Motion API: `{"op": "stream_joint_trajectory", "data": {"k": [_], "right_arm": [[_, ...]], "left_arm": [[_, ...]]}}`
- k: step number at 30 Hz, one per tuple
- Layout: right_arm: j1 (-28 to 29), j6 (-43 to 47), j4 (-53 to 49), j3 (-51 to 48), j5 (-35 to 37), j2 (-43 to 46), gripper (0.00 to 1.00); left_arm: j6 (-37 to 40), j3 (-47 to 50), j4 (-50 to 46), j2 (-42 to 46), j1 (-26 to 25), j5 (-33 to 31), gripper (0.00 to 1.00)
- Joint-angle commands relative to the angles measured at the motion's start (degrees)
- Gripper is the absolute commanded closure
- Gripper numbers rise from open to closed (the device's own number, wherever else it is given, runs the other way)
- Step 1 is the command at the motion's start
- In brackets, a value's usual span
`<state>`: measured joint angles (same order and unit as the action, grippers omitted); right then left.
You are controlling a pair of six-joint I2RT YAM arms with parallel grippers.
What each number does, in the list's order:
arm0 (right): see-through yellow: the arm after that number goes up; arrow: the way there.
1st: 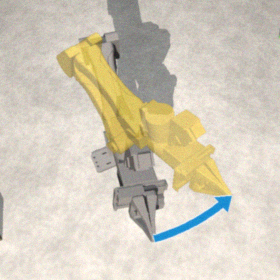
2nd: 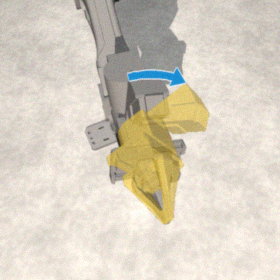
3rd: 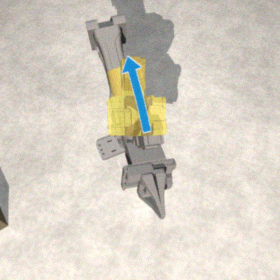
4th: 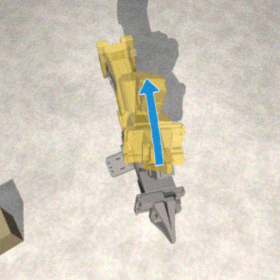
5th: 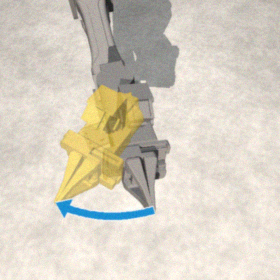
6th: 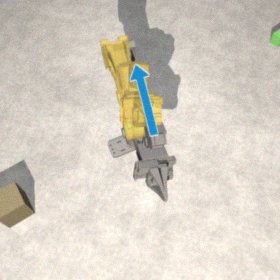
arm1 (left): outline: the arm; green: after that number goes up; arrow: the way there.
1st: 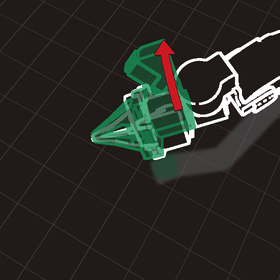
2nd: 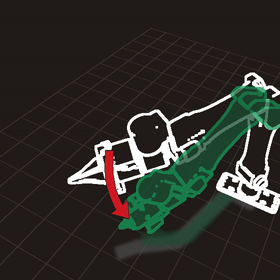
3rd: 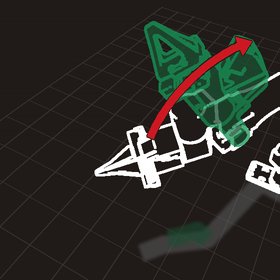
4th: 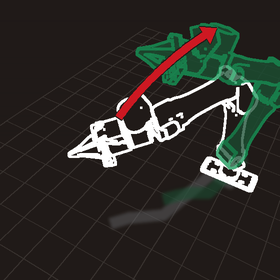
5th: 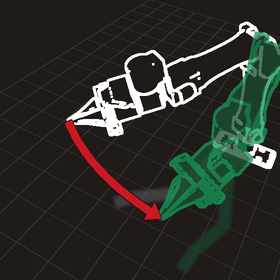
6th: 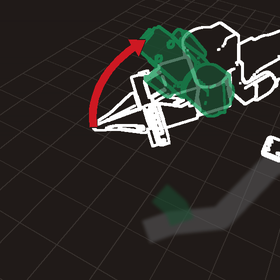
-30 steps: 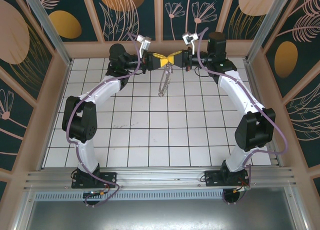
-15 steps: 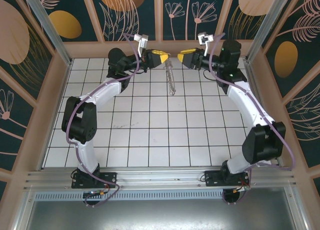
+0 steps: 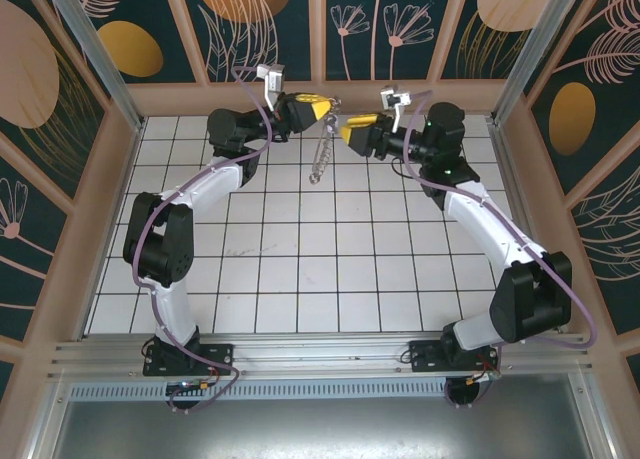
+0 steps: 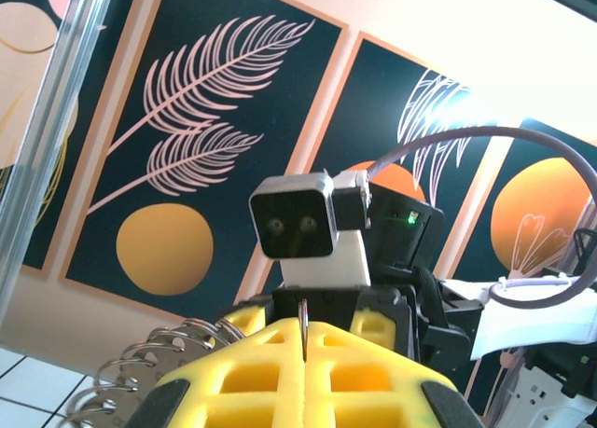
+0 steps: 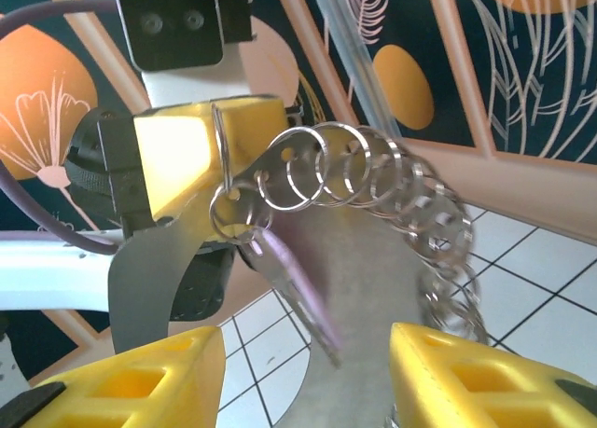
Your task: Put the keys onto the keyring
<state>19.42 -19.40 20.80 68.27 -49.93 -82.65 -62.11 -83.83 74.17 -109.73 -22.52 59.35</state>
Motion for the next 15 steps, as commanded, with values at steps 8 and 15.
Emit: {"op": "stream_joint_trajectory", "data": {"k": [8, 15], "right_arm": [[2.99, 4.93, -0.32, 3.38, 1.94, -1.73, 0.5], [3.62, 5.38, -0.63, 4.93, 2.03, -2.51, 0.5]], "left_arm": [[-5.14, 0.43, 9.06, 1.47, -0.15, -1.56, 1.0], [-4.38, 0.58, 8.11, 1.36, -0.15, -2.18, 1.0]]}}
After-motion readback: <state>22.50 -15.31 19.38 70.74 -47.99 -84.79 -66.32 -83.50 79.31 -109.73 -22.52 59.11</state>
